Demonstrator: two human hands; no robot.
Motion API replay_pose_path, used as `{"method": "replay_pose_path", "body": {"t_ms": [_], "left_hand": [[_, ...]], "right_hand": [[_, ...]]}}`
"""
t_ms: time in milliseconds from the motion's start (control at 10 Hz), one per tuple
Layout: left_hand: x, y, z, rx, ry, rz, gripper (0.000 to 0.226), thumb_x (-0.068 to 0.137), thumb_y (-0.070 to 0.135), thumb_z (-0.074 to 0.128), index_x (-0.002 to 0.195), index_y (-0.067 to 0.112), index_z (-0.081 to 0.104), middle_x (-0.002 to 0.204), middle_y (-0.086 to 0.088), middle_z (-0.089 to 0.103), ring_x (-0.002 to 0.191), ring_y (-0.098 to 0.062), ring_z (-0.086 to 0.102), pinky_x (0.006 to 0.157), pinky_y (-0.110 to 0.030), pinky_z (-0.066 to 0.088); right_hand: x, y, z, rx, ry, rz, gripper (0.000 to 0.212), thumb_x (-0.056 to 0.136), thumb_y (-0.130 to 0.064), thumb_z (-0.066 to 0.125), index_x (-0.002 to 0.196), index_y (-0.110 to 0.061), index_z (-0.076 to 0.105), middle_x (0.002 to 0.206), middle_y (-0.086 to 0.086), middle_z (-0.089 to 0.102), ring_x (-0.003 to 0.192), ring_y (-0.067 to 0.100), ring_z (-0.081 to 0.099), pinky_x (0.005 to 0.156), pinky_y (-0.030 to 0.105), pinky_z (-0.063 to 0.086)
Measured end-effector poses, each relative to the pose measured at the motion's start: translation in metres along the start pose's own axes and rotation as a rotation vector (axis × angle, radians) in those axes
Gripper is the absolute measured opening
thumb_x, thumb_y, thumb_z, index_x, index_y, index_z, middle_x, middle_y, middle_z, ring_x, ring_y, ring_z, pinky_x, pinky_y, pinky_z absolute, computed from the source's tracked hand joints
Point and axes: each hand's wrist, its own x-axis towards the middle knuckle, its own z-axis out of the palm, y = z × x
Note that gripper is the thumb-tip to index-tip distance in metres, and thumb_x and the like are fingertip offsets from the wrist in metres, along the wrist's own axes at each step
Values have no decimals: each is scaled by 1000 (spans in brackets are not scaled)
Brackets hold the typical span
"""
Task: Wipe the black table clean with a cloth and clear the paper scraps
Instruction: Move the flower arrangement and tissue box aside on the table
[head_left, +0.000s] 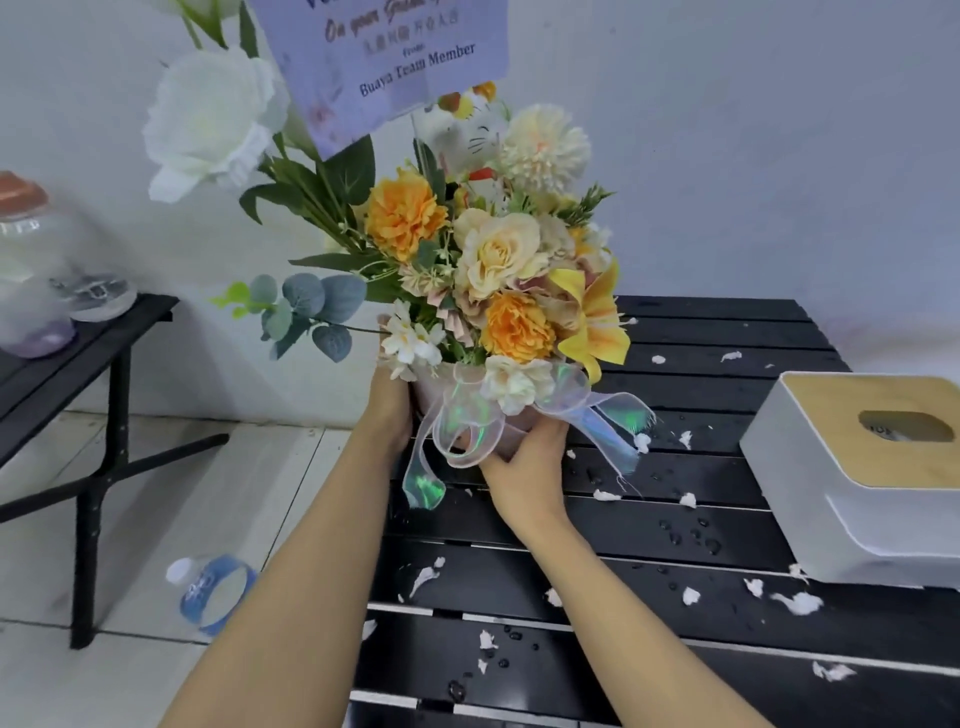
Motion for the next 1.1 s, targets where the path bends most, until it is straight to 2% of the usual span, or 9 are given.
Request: {"method": "replay_pose_path", "body": {"t_ms": [100, 200, 400, 500, 600, 800, 900, 1000, 1100], "left_hand": [[-15, -14, -4, -51, -41, 70, 58, 98, 55, 30, 131, 15, 57, 128, -14, 62, 118, -30, 59, 100, -43, 47], [-42, -25, -6, 10, 57, 101, 70, 88, 73, 29, 124, 22, 63, 120, -2, 68, 111, -18, 63, 102, -43, 46], [-138, -46, 8, 210, 166, 314, 52, 99, 50, 35, 144, 24, 42, 145, 9, 45, 134, -9, 40, 114, -35, 31], [-173, -60, 22, 285, 155, 403, 48, 100, 47, 37, 140, 22, 45, 136, 17, 50, 127, 1, 44, 110, -31, 34], [-192, -72, 42, 361, 118, 411, 54, 100, 48, 35, 143, 17, 42, 148, 2, 42, 137, -12, 37, 115, -37, 30], [-226, -91, 101, 475, -23, 461, 51, 100, 44, 37, 143, 17, 41, 151, 2, 36, 140, -12, 31, 114, -32, 27], [-237, -110, 138, 506, -132, 391, 53, 99, 43, 41, 145, 17, 39, 153, 5, 33, 139, -9, 30, 109, -22, 25], [-238, -122, 174, 502, -216, 295, 54, 98, 46, 43, 146, 21, 38, 154, 6, 30, 140, -7, 29, 115, -28, 24], [-232, -129, 203, 512, -246, 200, 60, 96, 51, 43, 147, 23, 34, 155, 6, 29, 142, -12, 27, 117, -36, 24]], "right_hand": [[-15, -5, -21, 26, -57, 18, 70, 74, -32, 81, 129, -21, 39, 126, -3, 40, 122, 13, 42, 105, 32, 39], [-37, -7, -41, -17, -88, 14, 82, 77, -31, 81, 142, -27, 31, 133, -15, 37, 124, -2, 34, 101, 11, 27], [-84, -15, -83, -49, -119, 79, 70, 87, -28, 70, 147, -21, 34, 143, -7, 44, 130, 6, 39, 101, 13, 37], [-101, -18, -112, -59, -51, 60, 54, 90, -23, 67, 139, -23, 45, 130, -7, 53, 123, 6, 47, 105, 27, 43], [-108, -21, -142, -72, 1, 45, 45, 91, -22, 65, 133, -22, 50, 125, -8, 56, 121, 5, 50, 107, 31, 40], [-105, -17, -211, -80, 132, 21, 41, 92, -23, 63, 132, -19, 53, 124, -10, 56, 119, 4, 50, 103, 18, 37], [-97, -14, -252, -107, 314, -5, 30, 94, -21, 60, 124, -19, 57, 123, -9, 57, 115, 2, 49, 95, 6, 32], [-78, -10, -293, -107, 565, -16, 25, 94, -19, 58, 119, -18, 59, 115, -8, 55, 112, 13, 50, 95, 24, 38], [-52, 2, -327, -136, 649, 52, 32, 94, -24, 58, 124, -14, 53, 123, -2, 54, 119, 19, 44, 94, 24, 33]]}}
